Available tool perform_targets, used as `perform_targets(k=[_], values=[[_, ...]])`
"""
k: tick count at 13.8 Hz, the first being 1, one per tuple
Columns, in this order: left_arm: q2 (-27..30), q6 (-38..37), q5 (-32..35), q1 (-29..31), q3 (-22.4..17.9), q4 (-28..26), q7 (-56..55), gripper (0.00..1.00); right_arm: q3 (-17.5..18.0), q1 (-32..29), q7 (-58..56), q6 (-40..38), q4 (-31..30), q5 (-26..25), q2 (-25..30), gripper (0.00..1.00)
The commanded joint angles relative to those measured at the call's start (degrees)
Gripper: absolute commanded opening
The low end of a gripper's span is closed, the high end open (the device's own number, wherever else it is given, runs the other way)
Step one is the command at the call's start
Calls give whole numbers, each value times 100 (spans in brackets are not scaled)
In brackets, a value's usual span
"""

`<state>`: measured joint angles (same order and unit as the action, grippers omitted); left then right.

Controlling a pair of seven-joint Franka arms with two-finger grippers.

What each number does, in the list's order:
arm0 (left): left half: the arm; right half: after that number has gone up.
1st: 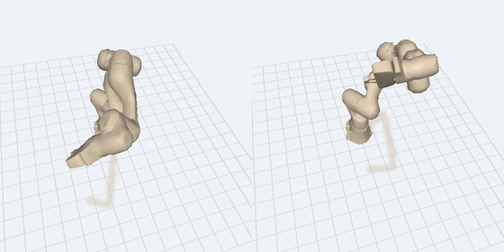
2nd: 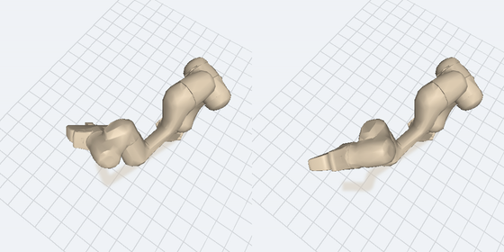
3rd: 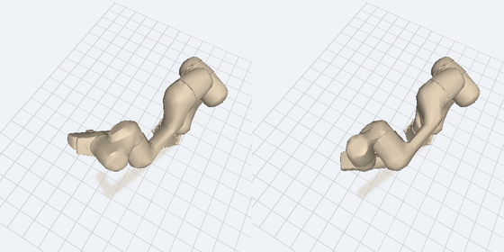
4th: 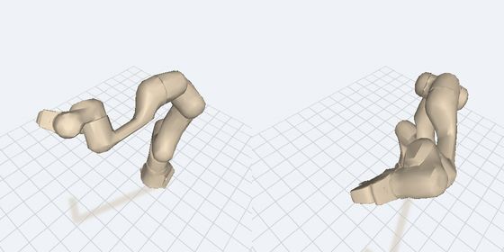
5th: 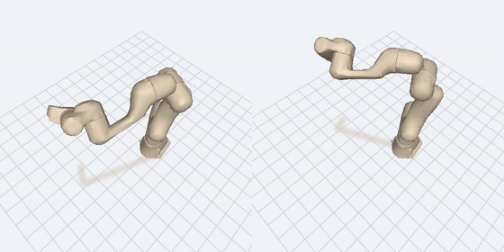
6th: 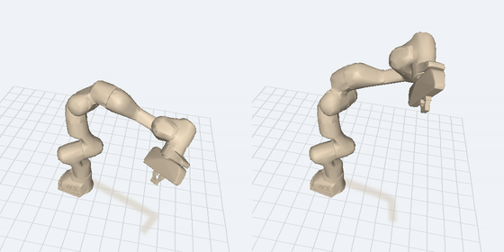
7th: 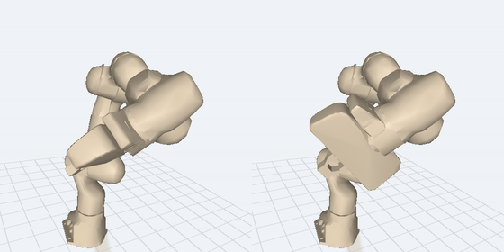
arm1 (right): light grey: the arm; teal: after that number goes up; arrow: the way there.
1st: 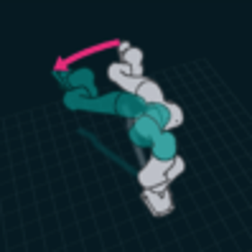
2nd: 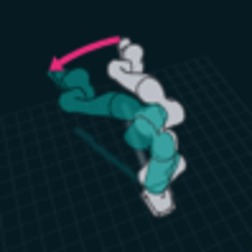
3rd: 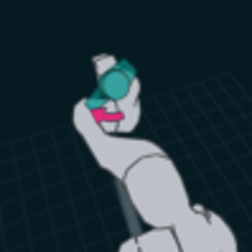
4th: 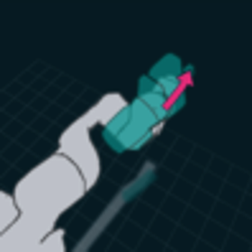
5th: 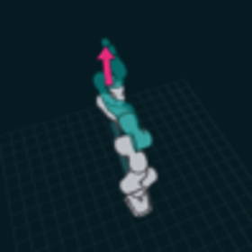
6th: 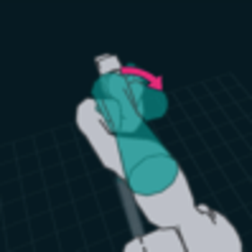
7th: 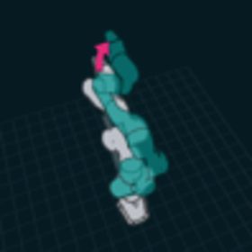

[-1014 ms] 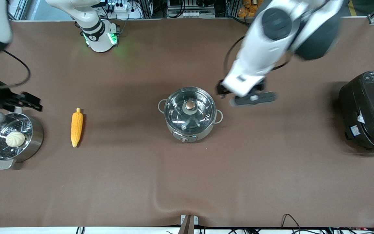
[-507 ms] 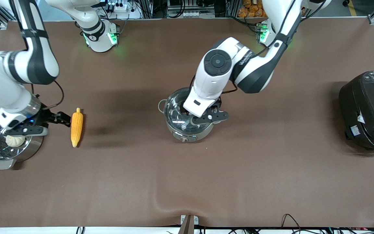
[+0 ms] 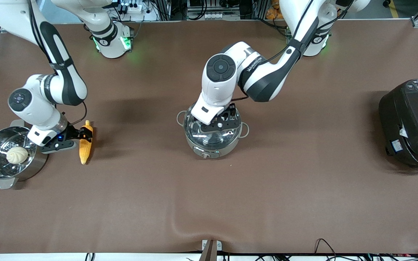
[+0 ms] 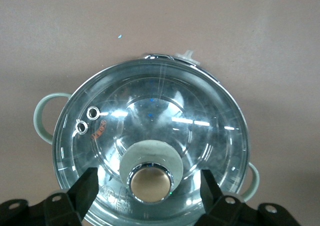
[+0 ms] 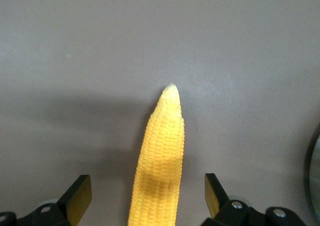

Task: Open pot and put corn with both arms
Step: 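Grasp the lid knob with the left gripper while the right gripper grasps the corn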

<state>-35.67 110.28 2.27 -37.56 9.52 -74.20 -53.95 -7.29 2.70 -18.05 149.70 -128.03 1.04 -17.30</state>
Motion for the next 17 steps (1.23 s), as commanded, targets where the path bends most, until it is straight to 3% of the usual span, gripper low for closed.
perform_targets(k=[1,6,8,9,11,12,13,14,15,16,17], values=[[-133,-24,300,-163,-56,-15,-256,87,61,-297,-339,146,-3,19,-150,98],[-230,-24,379,-199,-47,-33,-485,85,88,-261,-296,340,-11,107,-616,85],[-274,-32,388,-234,-47,-33,-485,71,88,-261,-278,314,-29,116,-617,85],[-265,-33,388,-234,-47,-59,-468,65,96,-261,-278,340,-29,116,-626,77],[-257,-59,388,-260,-38,-86,-485,58,114,-253,-278,340,-20,177,-634,36],[-257,-76,379,-295,-38,-86,-494,56,166,-253,-269,332,-3,230,-634,25],[-257,-85,379,-296,-38,-94,-494,48,202,-253,-217,279,15,257,-573,16],[-248,-94,379,-296,-30,-103,-468,31,263,-244,-155,209,50,257,-434,3],[-239,-94,379,-313,-38,-129,-407,9,307,-183,-103,-70,259,257,-267,0],[-230,-94,379,-304,-30,-121,-398,0,325,-34,-93,-595,583,248,-170,0],[-213,-94,379,-287,-38,-112,-397,0,325,63,-50,-1244,1012,257,-90,0]])
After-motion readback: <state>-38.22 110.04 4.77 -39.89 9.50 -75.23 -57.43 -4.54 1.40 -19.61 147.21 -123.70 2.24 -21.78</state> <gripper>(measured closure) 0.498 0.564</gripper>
